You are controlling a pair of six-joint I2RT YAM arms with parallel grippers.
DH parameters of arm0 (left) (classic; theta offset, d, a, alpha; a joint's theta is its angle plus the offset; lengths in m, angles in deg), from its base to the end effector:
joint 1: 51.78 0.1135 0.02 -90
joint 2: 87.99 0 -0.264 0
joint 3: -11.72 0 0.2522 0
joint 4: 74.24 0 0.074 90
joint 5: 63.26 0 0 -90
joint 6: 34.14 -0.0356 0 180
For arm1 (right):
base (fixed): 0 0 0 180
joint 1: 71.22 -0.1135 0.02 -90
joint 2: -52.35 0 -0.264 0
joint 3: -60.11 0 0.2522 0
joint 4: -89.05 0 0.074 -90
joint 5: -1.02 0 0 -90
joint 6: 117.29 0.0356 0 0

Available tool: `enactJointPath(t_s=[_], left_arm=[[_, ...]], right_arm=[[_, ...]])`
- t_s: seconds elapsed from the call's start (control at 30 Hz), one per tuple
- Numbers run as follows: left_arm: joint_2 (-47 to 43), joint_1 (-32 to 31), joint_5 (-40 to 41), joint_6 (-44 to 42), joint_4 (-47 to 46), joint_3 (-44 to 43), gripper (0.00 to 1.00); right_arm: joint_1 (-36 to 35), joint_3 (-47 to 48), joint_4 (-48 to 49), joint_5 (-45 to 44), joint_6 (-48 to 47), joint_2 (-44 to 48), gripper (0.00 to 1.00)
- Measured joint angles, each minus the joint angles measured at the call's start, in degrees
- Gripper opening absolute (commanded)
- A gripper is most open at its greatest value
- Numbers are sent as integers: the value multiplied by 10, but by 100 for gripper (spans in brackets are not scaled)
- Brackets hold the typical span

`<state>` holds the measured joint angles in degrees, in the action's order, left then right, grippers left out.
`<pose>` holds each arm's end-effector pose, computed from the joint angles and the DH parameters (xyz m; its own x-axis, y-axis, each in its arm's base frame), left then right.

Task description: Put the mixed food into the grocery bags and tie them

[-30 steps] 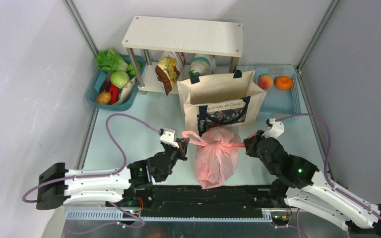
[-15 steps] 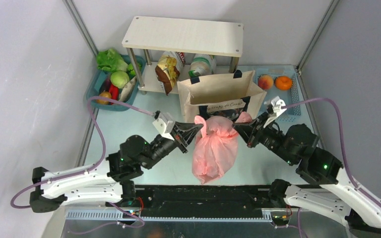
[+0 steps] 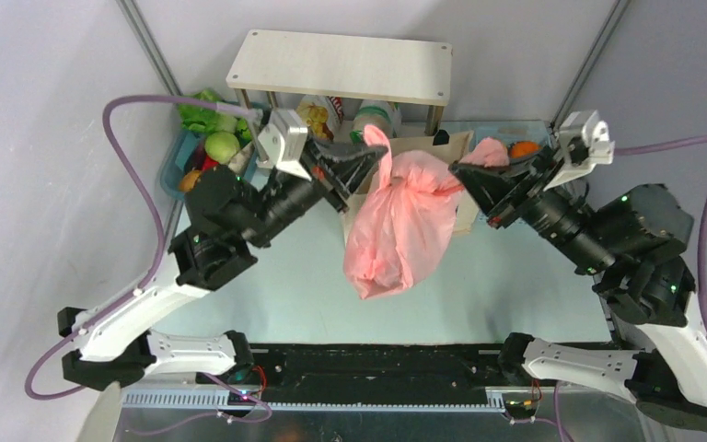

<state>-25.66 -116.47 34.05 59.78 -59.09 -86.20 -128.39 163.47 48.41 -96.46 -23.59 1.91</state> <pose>0.0917 -0.1833 0.5323 0.0911 -0.3513 -0.9318 0.8539 0.5090 -0.1084 0.0639 0.0905 0.5415 0.0658 0.2199 -0.9733 -0.7700 0.6315 0.0907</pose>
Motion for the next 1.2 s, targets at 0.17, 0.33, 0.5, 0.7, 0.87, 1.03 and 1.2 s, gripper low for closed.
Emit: enactJointPath(t_s=[0.17, 0.33, 0.5, 0.7, 0.87, 1.03, 1.2], left_arm=[[71, 76, -57, 28, 20, -101, 0], [159, 155, -118, 62, 39, -189, 0], [242, 214, -169, 88, 52, -268, 0], [316, 269, -218, 116, 38, -292, 0], [359, 292, -244, 135, 28, -282, 0], [363, 298, -261, 136, -1, -221, 0], [365, 298, -264, 121, -24, -162, 0]], right_arm=[[5, 78, 12, -22, -28, -47, 0], [62, 122, 14, -25, -37, -108, 0], [168, 139, 10, 22, -9, -160, 0], [272, 134, 12, 101, 38, -205, 0], [316, 108, 26, 141, 74, -234, 0], [301, -5, 57, 144, 84, -204, 0], [263, -28, 59, 138, 67, -201, 0]])
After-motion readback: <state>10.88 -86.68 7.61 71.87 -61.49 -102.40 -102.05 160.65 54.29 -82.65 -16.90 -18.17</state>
